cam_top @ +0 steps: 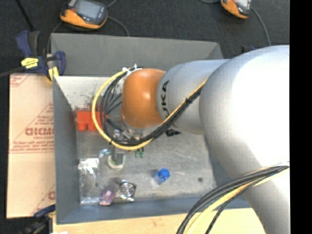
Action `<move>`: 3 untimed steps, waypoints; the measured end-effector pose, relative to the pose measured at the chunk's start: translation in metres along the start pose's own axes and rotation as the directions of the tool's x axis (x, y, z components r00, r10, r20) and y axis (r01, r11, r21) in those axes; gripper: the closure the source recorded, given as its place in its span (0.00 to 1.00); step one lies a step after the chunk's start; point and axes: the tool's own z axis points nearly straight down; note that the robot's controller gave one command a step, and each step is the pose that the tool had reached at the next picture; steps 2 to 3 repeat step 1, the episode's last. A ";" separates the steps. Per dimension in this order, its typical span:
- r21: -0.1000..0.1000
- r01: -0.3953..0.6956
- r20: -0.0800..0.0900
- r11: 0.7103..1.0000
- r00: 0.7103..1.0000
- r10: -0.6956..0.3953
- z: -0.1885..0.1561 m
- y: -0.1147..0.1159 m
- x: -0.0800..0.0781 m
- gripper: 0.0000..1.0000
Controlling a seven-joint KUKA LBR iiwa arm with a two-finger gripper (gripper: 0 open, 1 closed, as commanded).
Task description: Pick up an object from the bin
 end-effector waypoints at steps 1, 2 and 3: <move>0.002 -0.002 0.005 1.000 1.000 0.002 -0.136 -0.041 -0.007 1.00; 0.002 -0.002 0.005 1.000 1.000 0.002 -0.136 -0.041 -0.007 1.00; 0.002 -0.002 0.005 1.000 1.000 0.002 -0.136 -0.041 -0.007 1.00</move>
Offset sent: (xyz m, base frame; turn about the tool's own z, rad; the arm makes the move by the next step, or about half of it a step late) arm 0.0029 -0.0390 0.1299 -0.0017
